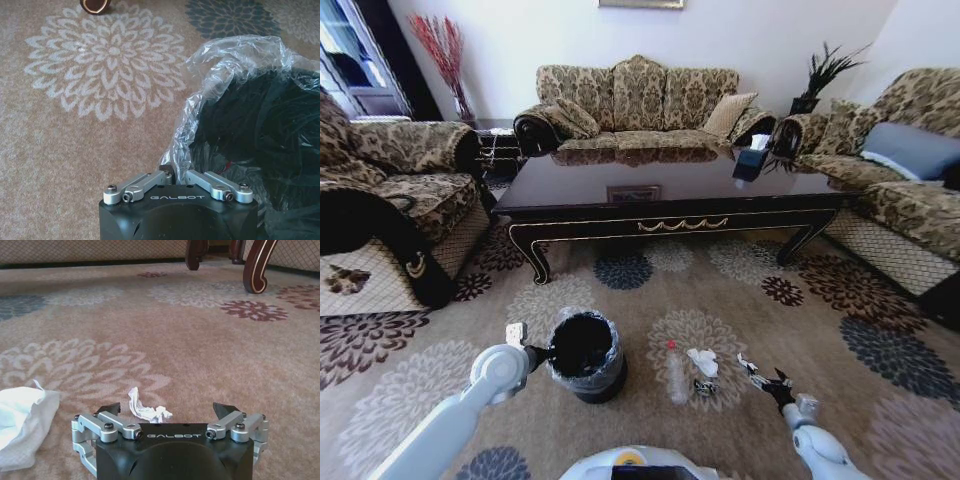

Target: Move to the front of the table and pick up the trash from the floor, then place it into the trash bin.

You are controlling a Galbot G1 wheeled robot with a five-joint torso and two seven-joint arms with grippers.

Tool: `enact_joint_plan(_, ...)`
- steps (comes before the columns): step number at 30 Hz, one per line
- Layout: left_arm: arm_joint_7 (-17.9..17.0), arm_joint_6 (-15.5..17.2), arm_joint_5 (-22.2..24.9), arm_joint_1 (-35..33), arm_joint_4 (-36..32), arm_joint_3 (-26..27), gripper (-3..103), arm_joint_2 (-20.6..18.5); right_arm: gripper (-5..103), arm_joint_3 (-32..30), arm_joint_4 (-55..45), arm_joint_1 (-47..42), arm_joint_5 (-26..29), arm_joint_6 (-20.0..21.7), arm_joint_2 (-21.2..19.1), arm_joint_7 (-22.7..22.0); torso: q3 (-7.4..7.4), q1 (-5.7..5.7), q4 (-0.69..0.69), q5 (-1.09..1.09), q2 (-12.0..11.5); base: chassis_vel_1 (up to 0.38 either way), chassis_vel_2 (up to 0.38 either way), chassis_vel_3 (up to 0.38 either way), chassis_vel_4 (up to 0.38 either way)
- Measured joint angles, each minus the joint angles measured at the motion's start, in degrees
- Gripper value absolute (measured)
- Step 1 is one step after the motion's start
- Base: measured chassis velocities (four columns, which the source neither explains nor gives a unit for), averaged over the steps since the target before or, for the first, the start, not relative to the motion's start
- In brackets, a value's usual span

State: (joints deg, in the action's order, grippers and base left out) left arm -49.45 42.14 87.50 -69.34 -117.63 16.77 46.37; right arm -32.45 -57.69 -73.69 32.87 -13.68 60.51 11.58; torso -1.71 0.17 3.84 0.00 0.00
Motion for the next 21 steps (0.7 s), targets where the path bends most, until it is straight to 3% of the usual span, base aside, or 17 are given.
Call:
enact_joint_plan(10,-0.39,0.00,-0.19,-0.10,-0.03,0.49,0,-0.51,101,0.55,6.41,4.70,0.66,-1.57,0.56,1.74,0.00,0.00,0.00,-0.01,0.00,0.000,0.000,0.000,0.000)
enact_joint_plan(19,-0.47,-0.01,0.09,-0.31,-0.42,1.31,0,-1.62,96,1.09,11.32,8.91,1.07,-1.63,1.42,2.12,0.00,0.00,0.00,0.00,0.00,0.000,0.000,0.000,0.000)
enact_joint_plan(21,-0.48,-0.01,0.11,-0.63,-0.50,1.49,0,-1.58,89,1.05,13.23,9.85,1.10,-1.63,1.61,2.32,0.00,0.00,0.00,0.00,0.00,0.000,0.000,0.000,0.000)
